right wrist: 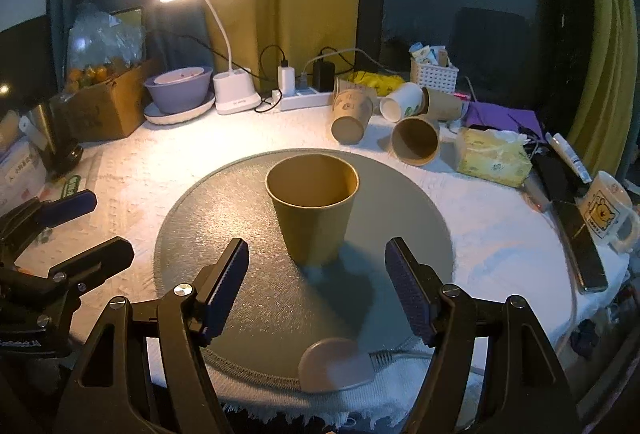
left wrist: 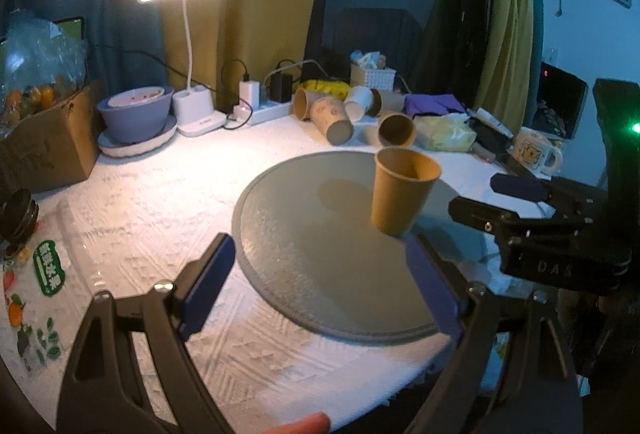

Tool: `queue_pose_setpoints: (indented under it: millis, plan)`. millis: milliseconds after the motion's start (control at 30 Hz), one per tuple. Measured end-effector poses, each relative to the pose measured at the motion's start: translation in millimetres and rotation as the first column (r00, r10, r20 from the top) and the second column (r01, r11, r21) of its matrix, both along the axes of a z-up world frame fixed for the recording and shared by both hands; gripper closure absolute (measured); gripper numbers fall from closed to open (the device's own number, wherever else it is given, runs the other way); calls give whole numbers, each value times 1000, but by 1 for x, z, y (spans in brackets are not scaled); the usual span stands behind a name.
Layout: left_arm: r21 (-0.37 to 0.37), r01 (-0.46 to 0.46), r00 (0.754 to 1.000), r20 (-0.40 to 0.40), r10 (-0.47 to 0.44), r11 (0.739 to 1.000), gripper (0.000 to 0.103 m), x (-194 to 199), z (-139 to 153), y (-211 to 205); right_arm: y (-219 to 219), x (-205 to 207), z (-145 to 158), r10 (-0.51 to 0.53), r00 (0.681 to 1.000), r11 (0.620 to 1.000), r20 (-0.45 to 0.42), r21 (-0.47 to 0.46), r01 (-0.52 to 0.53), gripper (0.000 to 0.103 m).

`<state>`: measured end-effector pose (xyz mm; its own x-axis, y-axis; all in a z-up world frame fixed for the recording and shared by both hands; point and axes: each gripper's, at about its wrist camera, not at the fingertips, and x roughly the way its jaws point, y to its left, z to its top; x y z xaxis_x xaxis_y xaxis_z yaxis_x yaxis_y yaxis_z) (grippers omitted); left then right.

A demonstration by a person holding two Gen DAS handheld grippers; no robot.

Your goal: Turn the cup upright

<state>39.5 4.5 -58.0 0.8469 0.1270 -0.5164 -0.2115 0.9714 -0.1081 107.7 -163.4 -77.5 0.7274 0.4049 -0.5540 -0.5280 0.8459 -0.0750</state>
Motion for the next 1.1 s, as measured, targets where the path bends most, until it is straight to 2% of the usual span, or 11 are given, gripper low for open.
queue_pose_setpoints:
  millis: [300,500,1100]
  plan:
    - [28,18,998,59,-20,999,15,-13,23,-12,-9,-23,21,-8,999,1000,53,15,7,29]
    - [77,18,993,114,-27,997,15,-22,38,-22,-17,-36,34,-11,996,1000,87,26,9,29]
    - [114,30,978,204,-53,993,15,-42,74,-37,-39,-63,64,-40,982,997,184,68,28,29]
